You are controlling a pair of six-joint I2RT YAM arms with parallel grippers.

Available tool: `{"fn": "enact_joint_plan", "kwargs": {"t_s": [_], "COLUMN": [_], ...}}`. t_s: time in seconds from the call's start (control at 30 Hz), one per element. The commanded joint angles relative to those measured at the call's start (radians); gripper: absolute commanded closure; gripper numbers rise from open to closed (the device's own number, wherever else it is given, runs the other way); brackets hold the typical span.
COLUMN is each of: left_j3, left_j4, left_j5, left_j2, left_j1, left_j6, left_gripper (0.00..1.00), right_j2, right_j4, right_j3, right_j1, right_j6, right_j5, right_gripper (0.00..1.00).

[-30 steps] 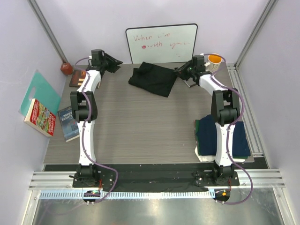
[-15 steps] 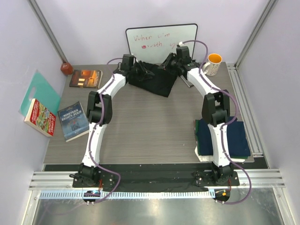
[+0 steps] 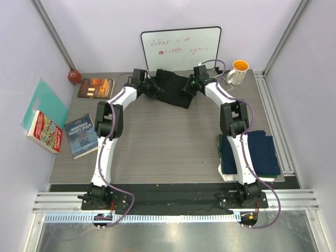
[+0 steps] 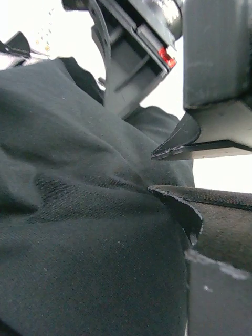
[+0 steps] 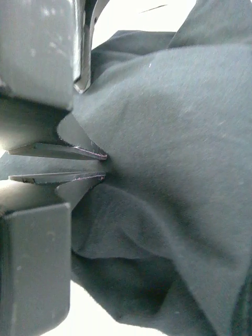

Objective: Fold and stack the t-shirts

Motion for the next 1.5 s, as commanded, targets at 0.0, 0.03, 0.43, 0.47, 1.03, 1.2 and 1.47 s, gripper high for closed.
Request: {"fn": "enact_joint_plan", "kwargs": {"t_s": [0.0,0.03,0.43,0.47,1.03,1.2,1.47], "left_j3": [-0.019,-0.019,-0.03,-0.034,-0.149,-0.206,-0.011], "left_j4": [-0.002,-0.007,-0.059,-0.061,-0.041,0.018,0.019], "left_j5": [-0.016,-0.019,-0.091,-0.099,-0.068,-0.076,-0.007], "left_j2": [-0.002,0.006,0.018,0.009,-0.061,-0.124,-0.032], "left_j1": [-0.003,0.003,0.086,0.093,0.158,0.159,0.16], "left_j6": [0.073,0.074,0.108,0.11,0.128,0.152,0.13], "left_gripper": [0.73,0.73,0.76,0.76,0.8,0.66,0.62], "right_j2": [0.006,0.008,-0.017,-0.018,-0.115,-0.191,-0.165], "right_j4": [0.044,0.052,0.047,0.04,-0.011,0.004,-0.011], "right_j3": [0.076,0.076,0.042,0.039,-0.109,-0.082,0.047], "right_j1": [0.004,0.004,-0.012,-0.011,0.004,0.007,0.027], "right_j6": [0.005,0.003,-0.04,-0.044,-0.049,-0.057,-0.021], "right_j5": [0.062,0.069,0.149,0.149,0.073,0.05,-0.018], "right_gripper": [0.8,0.8,0.8,0.8,0.85,0.77,0.76]}}
